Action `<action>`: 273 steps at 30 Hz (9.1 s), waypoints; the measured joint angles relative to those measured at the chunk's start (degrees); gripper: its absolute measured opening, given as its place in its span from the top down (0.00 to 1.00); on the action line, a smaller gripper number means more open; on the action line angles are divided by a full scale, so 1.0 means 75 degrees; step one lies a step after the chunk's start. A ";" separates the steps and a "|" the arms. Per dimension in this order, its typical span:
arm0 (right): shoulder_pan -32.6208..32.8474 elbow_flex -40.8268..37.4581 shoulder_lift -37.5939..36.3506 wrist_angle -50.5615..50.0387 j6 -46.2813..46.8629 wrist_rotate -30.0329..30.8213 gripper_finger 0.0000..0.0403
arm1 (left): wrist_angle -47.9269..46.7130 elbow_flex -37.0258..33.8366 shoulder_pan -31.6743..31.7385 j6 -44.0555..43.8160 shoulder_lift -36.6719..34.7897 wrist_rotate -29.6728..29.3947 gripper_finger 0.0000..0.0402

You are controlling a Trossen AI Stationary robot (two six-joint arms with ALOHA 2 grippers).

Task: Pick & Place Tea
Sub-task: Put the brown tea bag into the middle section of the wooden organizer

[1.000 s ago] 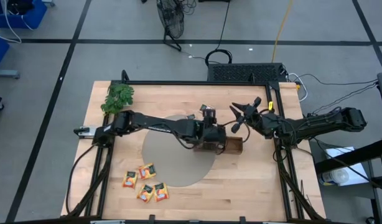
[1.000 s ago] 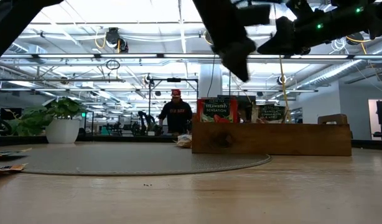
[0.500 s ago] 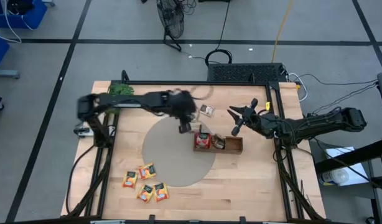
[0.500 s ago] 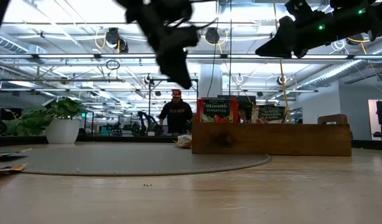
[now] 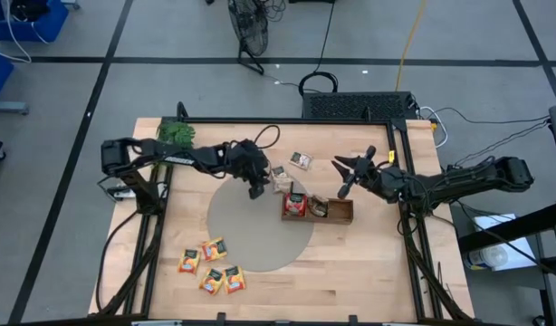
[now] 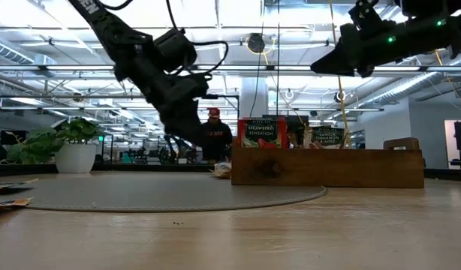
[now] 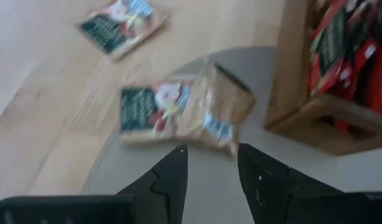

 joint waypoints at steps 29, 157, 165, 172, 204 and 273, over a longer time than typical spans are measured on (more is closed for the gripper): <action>-0.0003 -0.0115 -0.0003 0.0487 0.0167 0.0018 0.85 | 0.0449 0.1048 -0.0036 0.1220 0.1887 0.0039 0.64; 0.0636 0.4233 0.5995 0.1363 -0.5122 -0.7989 1.00 | -0.0846 0.1407 -0.1533 0.1334 -0.0494 0.4710 0.95; 0.0834 0.4137 0.5975 0.0428 -0.5005 -0.6544 1.00 | -0.0908 0.1407 -0.1598 0.2391 -0.0987 0.3857 0.74; 0.1160 0.3431 0.5149 -0.0063 -0.3667 -0.3895 1.00 | -0.1550 0.1417 -0.1760 0.3104 -0.2229 0.0710 0.57; 0.2859 0.0366 0.2968 -0.0085 0.4984 0.0271 1.00 | -0.0709 0.0212 -0.1166 0.2640 -0.2546 -0.3058 0.52; 0.2018 0.5489 0.4971 -0.8659 0.1626 -0.2428 1.00 | -0.0513 0.0212 -0.1174 0.2456 -0.2543 -0.2802 0.52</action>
